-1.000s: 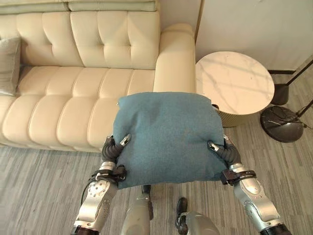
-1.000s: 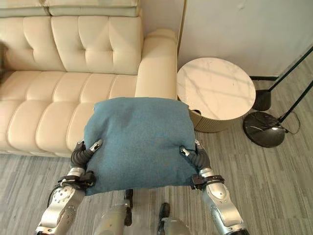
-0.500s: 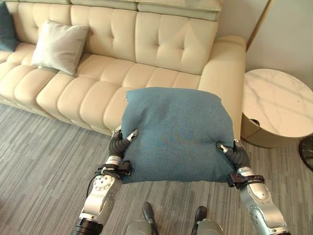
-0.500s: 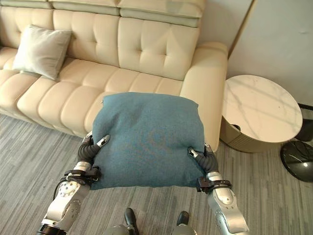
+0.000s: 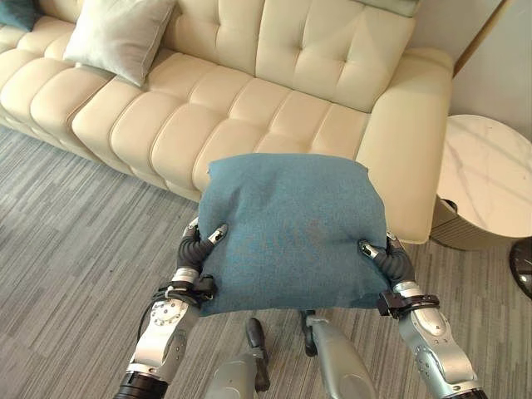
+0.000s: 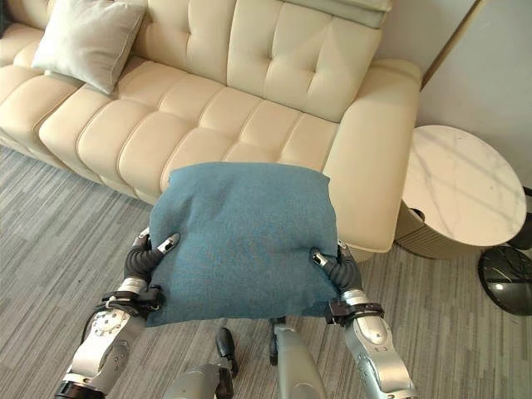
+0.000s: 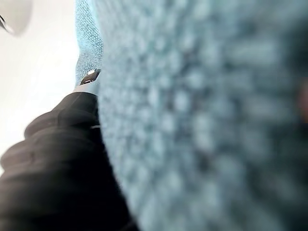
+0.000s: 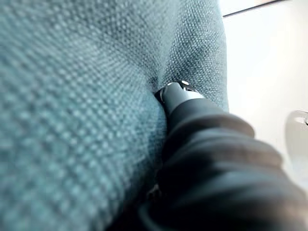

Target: Pick up all the scattered cushions and arrange them neatly on the sofa.

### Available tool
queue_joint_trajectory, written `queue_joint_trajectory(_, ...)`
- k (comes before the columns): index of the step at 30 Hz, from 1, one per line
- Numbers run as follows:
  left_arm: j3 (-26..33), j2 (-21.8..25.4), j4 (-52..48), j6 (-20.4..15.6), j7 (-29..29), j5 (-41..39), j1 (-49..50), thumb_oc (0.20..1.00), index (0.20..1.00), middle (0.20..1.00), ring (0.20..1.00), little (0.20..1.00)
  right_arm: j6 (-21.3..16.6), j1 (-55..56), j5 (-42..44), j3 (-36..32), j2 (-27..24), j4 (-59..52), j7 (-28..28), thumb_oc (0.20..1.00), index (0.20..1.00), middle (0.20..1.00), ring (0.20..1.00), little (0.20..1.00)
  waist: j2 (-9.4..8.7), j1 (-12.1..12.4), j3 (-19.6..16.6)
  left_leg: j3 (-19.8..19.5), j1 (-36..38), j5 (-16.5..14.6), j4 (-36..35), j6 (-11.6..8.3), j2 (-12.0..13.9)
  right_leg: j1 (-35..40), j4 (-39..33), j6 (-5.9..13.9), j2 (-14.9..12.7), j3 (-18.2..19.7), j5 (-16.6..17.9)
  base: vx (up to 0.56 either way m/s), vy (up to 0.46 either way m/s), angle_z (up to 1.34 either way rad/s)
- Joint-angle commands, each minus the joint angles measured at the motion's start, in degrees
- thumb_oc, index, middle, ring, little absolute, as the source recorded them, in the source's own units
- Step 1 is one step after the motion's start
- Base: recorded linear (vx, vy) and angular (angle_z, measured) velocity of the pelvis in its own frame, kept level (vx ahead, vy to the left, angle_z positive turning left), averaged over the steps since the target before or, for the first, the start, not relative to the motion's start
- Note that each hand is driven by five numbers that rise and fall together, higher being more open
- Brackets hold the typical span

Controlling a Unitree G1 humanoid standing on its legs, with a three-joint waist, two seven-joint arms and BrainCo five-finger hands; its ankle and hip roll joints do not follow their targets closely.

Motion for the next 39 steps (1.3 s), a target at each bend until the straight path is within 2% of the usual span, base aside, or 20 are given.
queue_joint_trajectory(1, -0.7, -0.9, -7.7, -5.5, -4.7, 2.2, -2.1, 0.200, 0.200, 0.200, 0.200, 0.200, -5.3, -4.5, 1.0, 0.7, 1.0, -4.6, 3.3, 0.200, 0.200, 0.200, 0.200, 0.200, 0.57, -1.2, -5.3, -2.4, 14.5, -13.4, 0.3, -4.47, -1.6, 6.3, -2.9, 0.25, -1.1, -10.4, 5.1, 0.57, -0.145, 0.56)
queue_joint_trajectory(3, -0.8, -1.4, -7.7, -5.4, -4.7, 2.1, -1.8, 0.200, 0.200, 0.200, 0.200, 0.200, -5.5, -3.6, 1.3, 0.2, 1.0, -4.6, 3.5, 0.200, 0.200, 0.200, 0.200, 0.200, 0.74, -1.6, -5.8, -2.8, 15.5, -14.1, 1.2, -5.22, -1.1, 7.7, -2.5, -0.30, -1.2, -9.9, 5.3, 0.35, -0.126, 0.25)
queue_joint_trajectory(4, -0.9, -1.8, -7.6, -5.5, -4.7, 1.7, -1.5, 0.200, 0.200, 0.200, 0.200, 0.200, -5.7, -2.8, 1.4, -0.5, 0.5, -4.2, 3.5, 0.200, 0.200, 0.200, 0.200, 0.200, 1.31, -2.3, -6.8, -2.3, 16.1, -14.4, 3.1, -6.93, 0.4, 9.0, -1.9, -0.85, -1.2, -9.9, 5.3, 0.28, -0.128, 0.27)
queue_joint_trajectory(5, -0.9, -1.8, -7.6, -5.5, -4.7, 1.7, -1.4, 0.200, 0.200, 0.200, 0.200, 0.200, -5.7, -2.8, 1.4, -0.5, 0.5, -4.2, 3.5, 0.200, 0.200, 0.200, 0.200, 0.200, 1.14, -2.5, -6.9, -2.4, 15.9, -14.2, 3.1, -6.91, 0.2, 8.9, -2.0, -0.85, -1.4, -9.9, 5.5, 0.39, -0.183, 0.46)
queue_joint_trajectory(6, -0.8, -1.8, -7.8, -5.5, -5.0, 1.6, -0.8, 0.200, 0.200, 0.200, 0.200, 0.200, -5.6, -2.2, 1.4, -1.2, -0.3, -3.3, 3.6, 0.200, 0.200, 0.200, 0.200, 0.200, 2.08, -3.4, -7.7, -0.2, 14.9, -10.5, 9.3, -9.74, 3.9, 11.8, -2.0, -1.85, -1.5, -11.4, 4.6, 0.36, -0.173, 0.64)
queue_joint_trajectory(8, -0.6, -1.7, -7.9, -5.4, -5.1, 1.6, -0.2, 0.200, 0.200, 0.200, 0.200, 0.200, -5.6, -1.8, 1.3, -1.8, -1.4, -3.3, 3.5, 0.200, 0.200, 0.200, 0.200, 0.200, 2.20, -3.8, -8.6, 0.5, 13.0, -5.4, 15.8, -10.87, 6.2, 14.8, -3.0, -3.32, -0.2, -11.1, 3.3, 0.37, -0.167, 0.48)
queue_joint_trajectory(10, -0.2, -2.0, -7.6, -5.3, -5.0, 1.4, -0.3, 0.200, 0.200, 0.200, 0.200, 0.200, -5.5, -1.8, 1.0, -2.3, -2.6, -2.6, 3.4, 0.200, 0.200, 0.200, 0.200, 0.200, 1.28, -3.8, -9.0, 2.7, 9.8, -3.3, 20.0, -10.72, 9.2, 17.5, -3.9, -4.10, -0.3, -10.2, 1.5, 0.28, -0.079, -0.24)
queue_joint_trajectory(12, 0.1, -2.0, -7.6, -4.9, -5.0, 1.4, -0.4, 0.200, 0.200, 0.200, 0.200, 0.200, -5.7, -1.6, 0.6, -3.2, -2.9, -2.7, 3.0, 0.200, 0.200, 0.200, 0.200, 0.200, 0.20, -3.5, -9.1, 5.7, 9.0, -4.0, 17.5, -9.82, 13.2, 18.9, -3.9, -3.72, -1.0, -8.8, 0.4, 0.26, 0.019, -0.65)
queue_joint_trajectory(14, 0.4, -1.4, -7.6, -4.5, -4.7, 2.1, -0.2, 0.200, 0.200, 0.200, 0.200, 0.200, -5.6, -1.8, 0.5, -3.6, -2.9, -3.1, 2.4, 0.200, 0.200, 0.200, 0.200, 0.200, -0.38, -2.8, -9.3, 3.2, 6.9, -3.3, 11.0, -10.26, 14.6, 20.4, -3.5, -3.47, -0.9, -6.3, -1.2, 0.27, 0.104, -0.39)
queue_joint_trajectory(15, 0.4, -1.4, -7.6, -4.5, -4.7, 2.1, -0.2, 0.200, 0.200, 0.200, 0.200, 0.200, -5.6, -1.8, 0.5, -3.6, -2.9, -3.1, 2.4, 0.200, 0.200, 0.200, 0.200, 0.200, -0.52, -2.8, -9.4, 3.3, 6.9, -3.0, 10.7, -10.22, 14.4, 20.3, -3.6, -3.48, -1.0, -6.2, -1.0, 0.32, 0.183, -0.34)
queue_joint_trajectory(16, 0.6, -1.3, -7.7, -4.4, -4.3, 2.8, 0.2, 0.200, 0.200, 0.200, 0.200, 0.200, -5.6, -1.5, 0.3, -3.5, -2.7, -2.7, 2.2, 0.200, 0.200, 0.200, 0.200, 0.200, -0.56, -1.7, -9.0, -2.0, 4.0, -1.2, 5.6, -11.48, 14.3, 22.2, -4.0, -3.49, -0.3, -3.0, -2.0, 0.17, 0.107, -0.80)
queue_joint_trajectory(17, 0.6, -1.3, -7.7, -4.4, -4.3, 2.8, 0.2, 0.200, 0.200, 0.200, 0.200, 0.200, -5.6, -1.5, 0.3, -3.5, -2.7, -2.7, 2.2, 0.200, 0.200, 0.200, 0.200, 0.200, -0.63, -1.7, -9.1, -2.0, 4.0, -1.0, 5.3, -11.46, 14.2, 22.1, -4.0, -3.49, -0.3, -3.0, -1.9, 0.36, 0.251, -1.57)
queue_joint_trajectory(18, 0.3, -1.4, -7.5, -4.7, -3.6, 3.2, 0.0, 0.200, 0.200, 0.200, 0.200, 0.200, -5.6, -1.1, -0.2, -3.7, -2.5, -2.1, 1.7, 0.200, 0.200, 0.200, 0.200, 0.200, -0.32, -1.0, -8.4, -7.3, 1.1, 2.8, 1.0, -12.96, 14.3, 24.4, -4.4, -3.30, 0.3, -0.2, -2.7, 0.29, 0.235, -1.81)
queue_joint_trajectory(20, 0.4, -1.3, -7.4, -5.3, -2.9, 3.7, -0.6, 0.200, 0.200, 0.200, 0.200, 0.200, -5.6, -0.6, -0.9, -4.0, -2.2, -1.9, 1.3, 0.200, 0.200, 0.200, 0.200, 0.200, 0.36, -0.3, -8.0, -11.0, -0.6, 4.5, -1.7, -13.94, 13.0, 25.8, -4.1, -3.23, 0.5, 2.1, -3.4, 0.31, 0.336, -1.27)
queue_joint_trajectory(23, 0.5, -1.1, -8.1, -5.4, -3.8, 3.6, 0.4, 0.200, 0.200, 0.200, 0.200, 0.200, -5.1, -0.7, -1.7, -3.1, -1.6, -1.9, 2.1, 0.200, 0.200, 0.200, 0.200, 0.200, 1.48, -0.5, -8.9, -9.6, 2.4, 1.7, -2.0, -13.03, 12.2, 26.0, -4.5, -2.07, -0.4, 5.9, -2.5, 0.17, 0.366, -1.30)
queue_joint_trajectory(29, 1.7, 0.6, -7.9, -5.8, -3.1, 3.6, 0.1, 0.200, 0.200, 0.200, 0.200, 0.200, -4.3, -3.4, -2.1, -1.0, 0.8, -1.7, 2.7, 0.200, 0.200, 0.200, 0.200, 0.200, 0.19, 0.8, -10.0, -3.9, 5.4, -1.2, -1.7, -9.58, 9.3, 24.5, -4.9, 1.23, -3.7, 10.4, 0.0, 0.03, 0.266, -0.99)
queue_joint_trajectory(30, 1.8, 1.1, -7.5, -5.9, -2.5, 3.7, -0.6, 0.200, 0.200, 0.200, 0.200, 0.200, -4.0, -5.5, -2.4, 0.4, 1.5, -1.5, 2.9, 0.200, 0.200, 0.200, 0.200, 0.200, -0.42, 1.4, -9.8, -2.2, 5.9, -2.3, -0.9, -8.42, 8.3, 23.2, -4.1, 2.51, -4.5, 10.6, 1.3, -0.04, 0.286, -0.77)
queue_joint_trajectory(31, 1.9, 1.2, -7.3, -6.0, -2.3, 3.8, -0.8, 0.200, 0.200, 0.200, 0.200, 0.200, -4.0, -6.2, -2.5, 0.9, 1.8, -1.3, 2.9, 0.200, 0.200, 0.200, 0.200, 0.200, -0.65, 1.7, -9.7, -1.3, 6.2, -2.6, -0.7, -8.20, 8.2, 22.7, -3.6, 2.75, -4.5, 10.5, 1.5, -0.07, 0.282, -0.71)
queue_joint_trajectory(33, 2.8, 2.4, -7.2, -6.3, -1.7, 4.0, -1.2, 0.200, 0.200, 0.200, 0.200, 0.200, -4.3, -9.5, -2.3, 3.4, 3.2, -1.0, 3.0, 0.200, 0.200, 0.200, 0.200, 0.200, -1.32, 3.8, -8.8, 1.8, 6.8, -3.8, 0.0, -7.67, 7.9, 21.2, -3.0, 2.87, -6.3, 1.6, 3.1, -0.05, 0.116, -0.77)
queue_joint_trajectory(39, 2.3, 3.9, -2.6, -6.6, 0.8, 6.5, -5.1, 0.200, 0.200, 0.200, 0.200, 0.200, -4.1, -17.2, -3.7, 7.9, 3.5, 2.5, 1.0, 0.200, 0.200, 0.200, 0.200, 0.200, -0.84, 6.3, -8.7, 0.7, 6.2, -4.1, -0.7, -7.11, 5.7, 22.1, -7.4, 3.36, -8.2, -1.2, 5.4, 0.06, 0.049, 0.01)
